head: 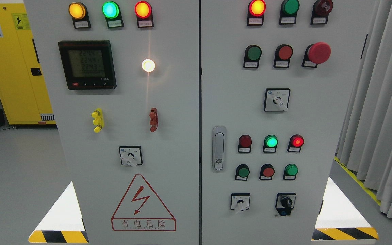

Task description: Press green start button

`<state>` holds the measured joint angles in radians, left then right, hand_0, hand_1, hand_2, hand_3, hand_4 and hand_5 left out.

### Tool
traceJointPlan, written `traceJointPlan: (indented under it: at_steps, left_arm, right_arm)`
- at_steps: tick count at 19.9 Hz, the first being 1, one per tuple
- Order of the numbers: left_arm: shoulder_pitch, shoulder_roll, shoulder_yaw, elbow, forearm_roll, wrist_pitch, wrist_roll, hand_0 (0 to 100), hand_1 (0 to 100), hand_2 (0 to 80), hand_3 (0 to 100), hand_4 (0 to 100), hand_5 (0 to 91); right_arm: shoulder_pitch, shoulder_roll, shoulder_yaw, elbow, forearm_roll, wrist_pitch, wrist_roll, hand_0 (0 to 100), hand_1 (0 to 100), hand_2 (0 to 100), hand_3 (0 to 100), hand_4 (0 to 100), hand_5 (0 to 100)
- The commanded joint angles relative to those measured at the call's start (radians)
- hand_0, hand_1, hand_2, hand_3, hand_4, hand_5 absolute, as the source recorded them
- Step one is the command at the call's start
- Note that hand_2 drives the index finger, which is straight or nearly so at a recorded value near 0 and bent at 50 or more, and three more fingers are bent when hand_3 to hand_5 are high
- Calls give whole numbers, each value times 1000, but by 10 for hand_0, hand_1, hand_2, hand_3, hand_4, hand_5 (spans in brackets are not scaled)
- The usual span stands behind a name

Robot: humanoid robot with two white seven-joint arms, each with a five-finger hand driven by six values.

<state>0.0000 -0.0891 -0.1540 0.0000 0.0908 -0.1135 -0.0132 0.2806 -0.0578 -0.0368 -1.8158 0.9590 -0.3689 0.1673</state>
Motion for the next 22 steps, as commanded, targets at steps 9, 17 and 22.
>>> traceJointPlan:
  at_steps: [9, 17, 22]
  left_arm:
    - [6, -14, -1, -29, 0, -2, -1, 120, 556, 0, 0, 0, 0]
    - [6, -14, -1, -29, 0, -2, -1, 120, 556, 0, 0, 0, 0]
    - [6, -14, -1, -29, 0, -2, -1, 120, 556, 0, 0, 0, 0]
  right_arm:
    - [-236, -2, -11, -263, 165, 2, 77, 243, 611, 0, 668, 595, 382]
    - [-365, -4, -2, -197, 210, 4, 83, 252, 609, 0, 696, 626, 434]
    - [-429, -2, 3, -106, 210, 5, 83, 249, 609, 0, 704, 669, 492]
